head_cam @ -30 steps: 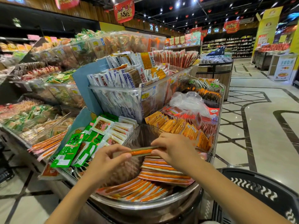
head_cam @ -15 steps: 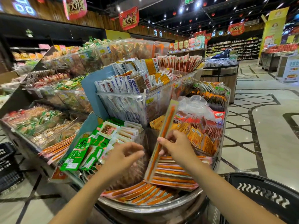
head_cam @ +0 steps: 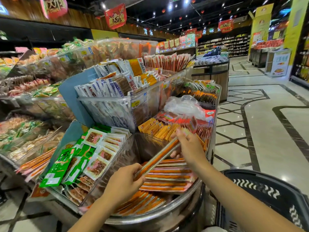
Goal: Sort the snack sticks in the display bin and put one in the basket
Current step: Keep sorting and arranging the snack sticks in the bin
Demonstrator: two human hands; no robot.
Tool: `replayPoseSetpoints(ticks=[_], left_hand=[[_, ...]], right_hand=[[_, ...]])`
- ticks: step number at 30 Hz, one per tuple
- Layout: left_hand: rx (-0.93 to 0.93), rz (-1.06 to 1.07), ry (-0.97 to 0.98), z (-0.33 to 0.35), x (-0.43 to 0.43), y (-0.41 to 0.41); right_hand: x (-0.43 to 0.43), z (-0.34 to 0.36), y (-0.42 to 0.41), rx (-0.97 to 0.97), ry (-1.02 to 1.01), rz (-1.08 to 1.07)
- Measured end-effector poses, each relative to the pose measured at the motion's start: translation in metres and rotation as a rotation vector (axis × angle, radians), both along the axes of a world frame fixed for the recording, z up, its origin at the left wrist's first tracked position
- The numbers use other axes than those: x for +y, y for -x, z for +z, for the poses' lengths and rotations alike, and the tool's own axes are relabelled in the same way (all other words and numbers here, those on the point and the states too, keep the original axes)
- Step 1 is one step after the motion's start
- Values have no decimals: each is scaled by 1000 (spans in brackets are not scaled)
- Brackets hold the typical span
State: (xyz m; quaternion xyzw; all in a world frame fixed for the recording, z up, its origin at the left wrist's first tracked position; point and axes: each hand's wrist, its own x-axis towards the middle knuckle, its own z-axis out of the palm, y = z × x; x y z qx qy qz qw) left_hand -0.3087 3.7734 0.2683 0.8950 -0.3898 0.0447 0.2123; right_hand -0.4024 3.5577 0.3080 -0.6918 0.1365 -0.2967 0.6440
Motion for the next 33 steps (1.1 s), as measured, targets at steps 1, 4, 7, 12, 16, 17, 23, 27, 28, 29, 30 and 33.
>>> replayPoseSetpoints(ticks=[1, 4, 7, 12, 16, 17, 23, 27, 28, 29, 30, 33], left_hand=[[-23, 5, -11, 0, -1, -2], [-93, 16, -41, -3, -7, -7], [-164, 38, -78, -6, -16, -14], [-226, 82, -134, -10, -37, -28], [-223, 107, -112, -14, -56, -41], [-221, 107, -104, -17, -61, -44], [-182, 108, -55, -33, -79, -55], [-117, 90, -49, -41, -78, -63], [-94, 70, -57, -44, -78, -64], [-80, 50, -68, -46, -78, -65], [-70, 36, -82, -47, -79, -64], [-20, 14, -98, -49, -82, -61]], right_hand=[[-3, -3, 1, 13, 58, -10], [-10, -11, 3, 77, 281, -98], [-15, -20, 7, 152, 473, -145], [-23, -26, 21, 234, 801, -202], [-30, -29, 30, 292, 896, -215], [-32, -31, 31, 293, 901, -220], [-35, -44, 27, 254, 1001, -304], [-34, -52, 20, 301, 1105, -395], [-33, -53, 18, 311, 1120, -416], [-31, -54, 18, 317, 1131, -438], [-30, -54, 17, 324, 1140, -457], [-29, -56, 16, 371, 1140, -456]])
